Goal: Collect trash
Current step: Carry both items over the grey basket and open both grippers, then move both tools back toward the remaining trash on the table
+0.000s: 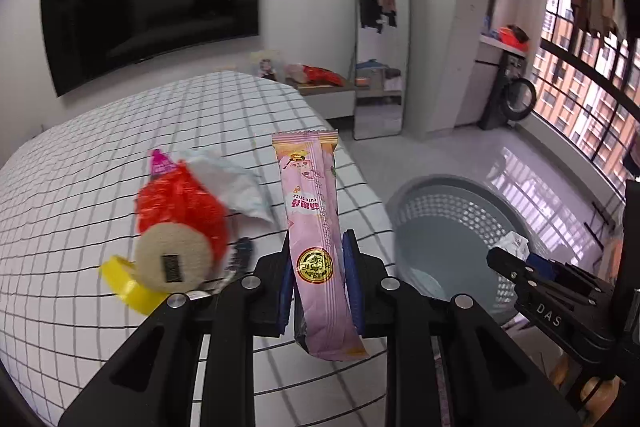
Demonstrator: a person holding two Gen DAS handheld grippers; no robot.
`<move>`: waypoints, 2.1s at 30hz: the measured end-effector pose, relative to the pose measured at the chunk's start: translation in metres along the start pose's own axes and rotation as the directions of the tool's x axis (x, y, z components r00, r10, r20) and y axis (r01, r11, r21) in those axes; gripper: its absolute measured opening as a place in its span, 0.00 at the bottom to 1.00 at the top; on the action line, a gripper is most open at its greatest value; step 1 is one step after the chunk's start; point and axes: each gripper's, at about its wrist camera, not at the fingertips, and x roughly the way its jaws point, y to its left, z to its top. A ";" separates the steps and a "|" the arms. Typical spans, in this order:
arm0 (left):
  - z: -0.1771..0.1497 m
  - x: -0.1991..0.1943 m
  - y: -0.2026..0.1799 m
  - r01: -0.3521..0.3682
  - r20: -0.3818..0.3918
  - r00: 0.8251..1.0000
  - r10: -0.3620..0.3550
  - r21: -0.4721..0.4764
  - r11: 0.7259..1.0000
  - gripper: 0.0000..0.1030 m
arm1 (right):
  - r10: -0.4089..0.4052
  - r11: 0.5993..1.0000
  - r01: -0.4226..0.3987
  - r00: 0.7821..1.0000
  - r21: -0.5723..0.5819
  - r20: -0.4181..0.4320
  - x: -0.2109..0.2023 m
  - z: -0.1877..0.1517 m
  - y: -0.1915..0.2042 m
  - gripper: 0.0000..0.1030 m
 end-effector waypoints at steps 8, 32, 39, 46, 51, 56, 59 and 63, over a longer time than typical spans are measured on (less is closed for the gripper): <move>0.006 0.053 -0.080 0.144 -0.097 0.987 -0.131 0.142 0.979 0.23 | -0.088 0.992 0.088 0.996 0.088 -0.010 0.004 0.005 -0.069 0.34; -0.004 0.095 -0.130 0.137 -0.194 0.976 -0.098 0.197 0.971 0.55 | -0.056 0.991 0.060 0.998 0.119 -0.034 0.032 0.009 -0.106 0.42; -0.001 0.093 -0.125 0.116 -0.179 0.980 -0.082 0.183 0.976 0.63 | -0.061 0.990 0.063 0.998 0.130 -0.020 0.027 0.005 -0.108 0.57; -0.001 0.092 -0.119 0.102 -0.178 0.981 -0.072 0.164 0.981 0.66 | -0.057 0.989 0.059 0.998 0.134 -0.020 0.024 0.003 -0.110 0.57; 0.000 0.090 -0.117 0.093 -0.165 0.984 -0.066 0.159 0.983 0.72 | -0.059 0.990 0.062 0.998 0.129 -0.024 0.023 0.002 -0.107 0.57; 0.000 0.086 -0.112 0.078 -0.149 0.987 -0.055 0.156 0.985 0.74 | -0.051 0.990 0.054 0.998 0.127 -0.020 0.020 0.001 -0.102 0.57; 0.000 0.081 -0.106 0.068 -0.136 0.990 -0.048 0.152 0.986 0.76 | -0.043 0.992 0.045 0.999 0.119 -0.018 0.018 0.000 -0.097 0.57; -0.001 0.074 -0.095 0.048 -0.117 0.993 -0.032 0.136 0.989 0.77 | -0.034 0.995 0.035 0.999 0.098 -0.013 0.016 -0.001 -0.084 0.57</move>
